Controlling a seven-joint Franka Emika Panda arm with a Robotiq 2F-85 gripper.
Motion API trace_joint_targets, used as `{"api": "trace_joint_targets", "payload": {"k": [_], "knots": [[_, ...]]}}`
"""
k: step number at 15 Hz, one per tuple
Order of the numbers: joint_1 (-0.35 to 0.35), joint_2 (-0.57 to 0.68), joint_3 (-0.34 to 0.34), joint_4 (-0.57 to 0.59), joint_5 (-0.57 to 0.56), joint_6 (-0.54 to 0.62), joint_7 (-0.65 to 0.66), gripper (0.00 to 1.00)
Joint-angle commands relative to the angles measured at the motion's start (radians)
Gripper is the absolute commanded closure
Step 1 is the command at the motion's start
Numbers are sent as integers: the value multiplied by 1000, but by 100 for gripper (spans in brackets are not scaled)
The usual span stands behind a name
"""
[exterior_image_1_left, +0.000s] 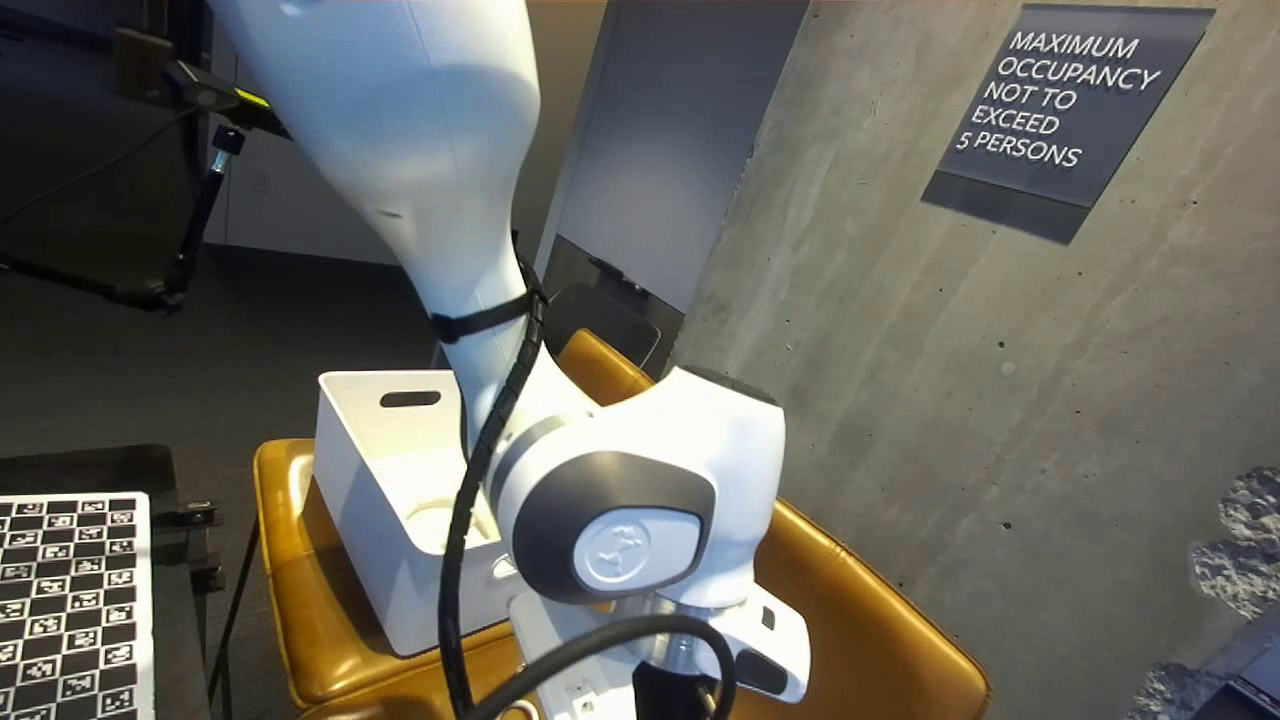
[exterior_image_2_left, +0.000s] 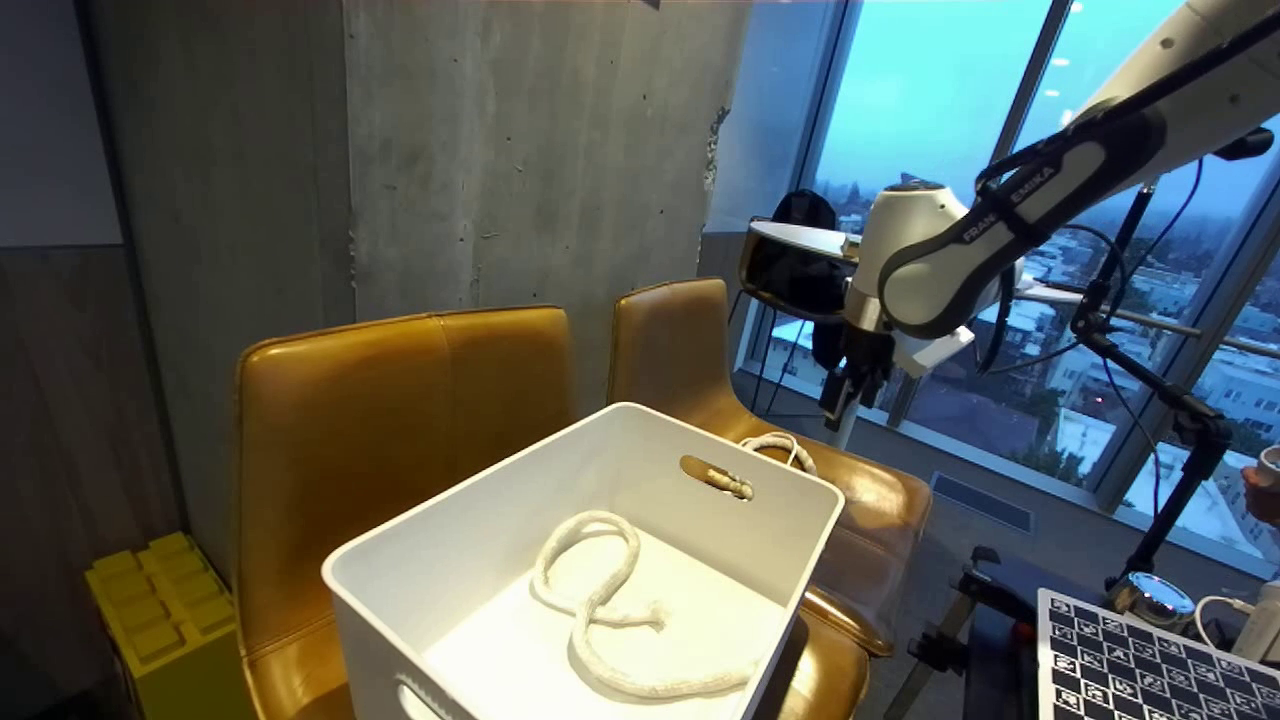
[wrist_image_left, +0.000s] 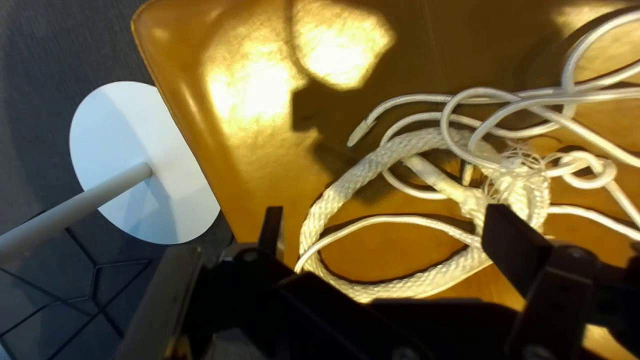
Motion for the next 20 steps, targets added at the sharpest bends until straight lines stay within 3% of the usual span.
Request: {"api": "trace_joint_targets", "payload": {"k": [1, 8, 20], "knots": [[-17, 168, 13, 201, 43, -63, -21, 0], [-14, 378, 11, 448, 67, -164, -12, 0], [-43, 525, -28, 616, 54, -211, -11, 0]]}}
